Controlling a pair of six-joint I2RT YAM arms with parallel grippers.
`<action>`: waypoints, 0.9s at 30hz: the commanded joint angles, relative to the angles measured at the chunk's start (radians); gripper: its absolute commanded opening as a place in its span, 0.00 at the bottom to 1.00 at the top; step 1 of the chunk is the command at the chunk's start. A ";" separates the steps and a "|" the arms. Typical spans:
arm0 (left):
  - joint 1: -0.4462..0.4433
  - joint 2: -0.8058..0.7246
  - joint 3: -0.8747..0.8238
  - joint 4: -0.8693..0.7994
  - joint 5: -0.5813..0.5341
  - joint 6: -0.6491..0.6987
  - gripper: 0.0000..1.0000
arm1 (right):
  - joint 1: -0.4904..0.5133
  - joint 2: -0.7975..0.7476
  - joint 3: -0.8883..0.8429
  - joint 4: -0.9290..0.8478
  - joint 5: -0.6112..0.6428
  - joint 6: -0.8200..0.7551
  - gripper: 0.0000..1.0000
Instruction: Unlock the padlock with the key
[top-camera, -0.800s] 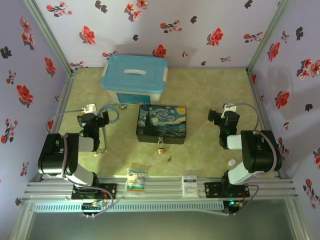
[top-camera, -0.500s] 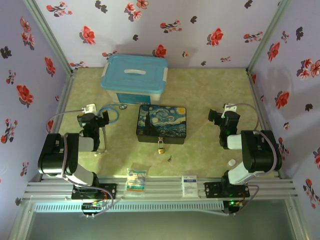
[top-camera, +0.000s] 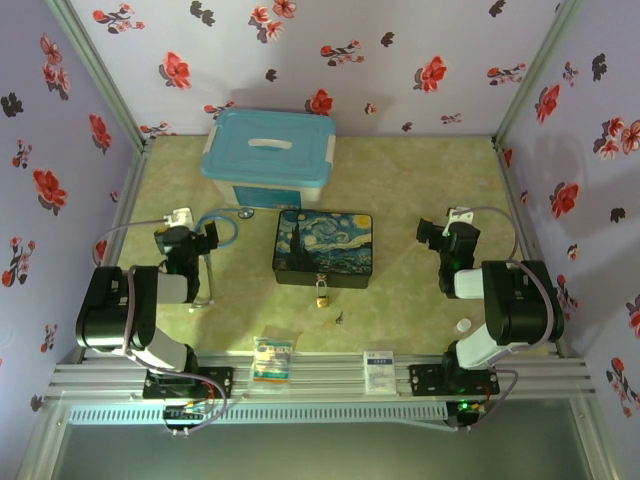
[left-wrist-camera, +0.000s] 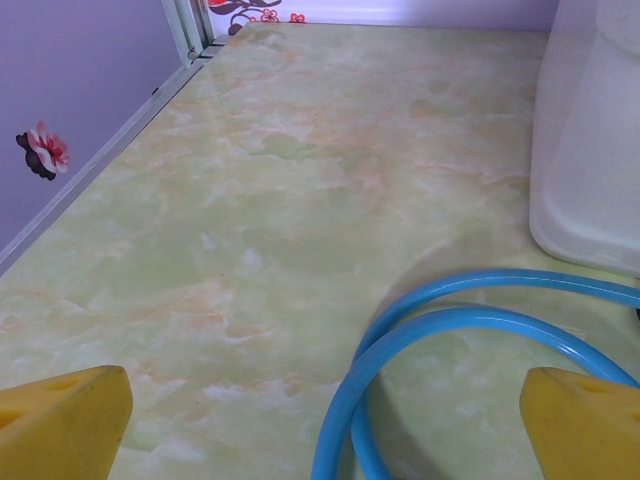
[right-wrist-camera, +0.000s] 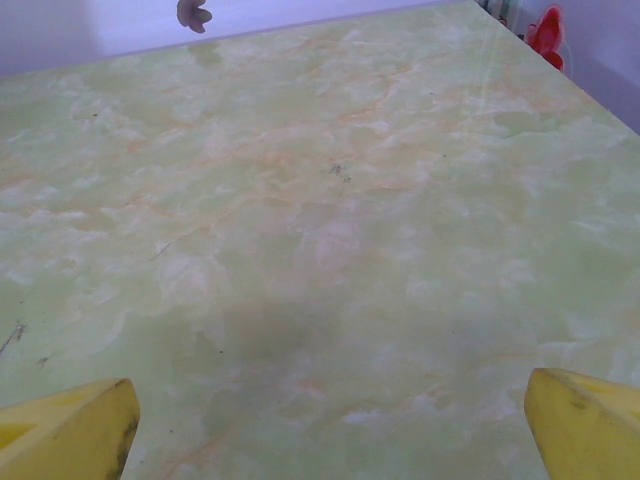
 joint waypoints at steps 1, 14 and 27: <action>0.008 0.011 0.022 0.042 -0.024 0.021 1.00 | -0.008 0.009 0.021 0.028 0.020 -0.015 0.99; 0.008 0.011 0.021 0.044 -0.024 0.022 1.00 | -0.008 0.010 0.020 0.031 0.020 -0.015 0.99; 0.009 -0.285 0.017 -0.178 -0.054 -0.008 1.00 | 0.009 -0.300 0.131 -0.383 -0.008 0.029 0.99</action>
